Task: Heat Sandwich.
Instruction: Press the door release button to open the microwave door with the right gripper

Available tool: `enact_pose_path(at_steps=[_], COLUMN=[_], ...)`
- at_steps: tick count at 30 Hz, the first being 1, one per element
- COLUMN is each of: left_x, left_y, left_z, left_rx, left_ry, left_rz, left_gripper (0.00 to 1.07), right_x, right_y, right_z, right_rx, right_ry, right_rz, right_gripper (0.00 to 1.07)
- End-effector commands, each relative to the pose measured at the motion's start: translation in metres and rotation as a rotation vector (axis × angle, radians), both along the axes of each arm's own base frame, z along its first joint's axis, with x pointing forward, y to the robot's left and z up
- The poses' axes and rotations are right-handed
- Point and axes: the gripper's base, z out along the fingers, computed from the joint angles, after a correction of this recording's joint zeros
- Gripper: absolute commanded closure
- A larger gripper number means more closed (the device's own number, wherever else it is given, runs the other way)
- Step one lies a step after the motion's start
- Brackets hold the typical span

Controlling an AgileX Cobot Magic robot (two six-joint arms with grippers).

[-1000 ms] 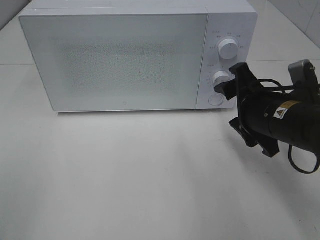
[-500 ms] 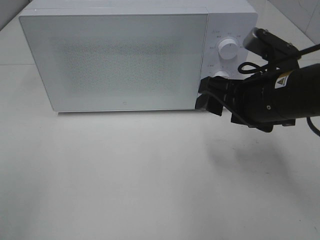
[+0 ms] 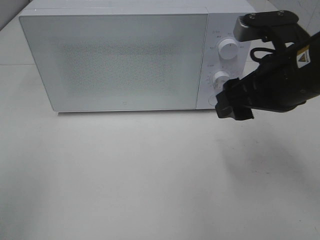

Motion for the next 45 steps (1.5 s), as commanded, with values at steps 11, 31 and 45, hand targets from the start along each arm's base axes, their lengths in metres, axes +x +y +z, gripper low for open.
enact_pose_path(at_steps=[11,31,45], left_x=[-0.003,-0.003,-0.003], left_y=[-0.001,-0.001,-0.001], left_z=[-0.001,-0.001,-0.001], left_rx=[-0.011,-0.011,-0.011], left_ry=[-0.027,-0.027,-0.027], left_rz=[0.002,0.002,0.002], left_gripper=[0.09,0.09,0.09], right_x=[-0.041,-0.139,-0.17], right_y=[-0.033,-0.091,-0.115], right_z=[0.037,0.08,0.036], right_rx=[-0.124,-0.078,-0.046], right_ry=[0.007,-0.143,-0.16], right_rz=[-0.009,-0.081,-0.261], right_gripper=[0.31,0.31,0.31])
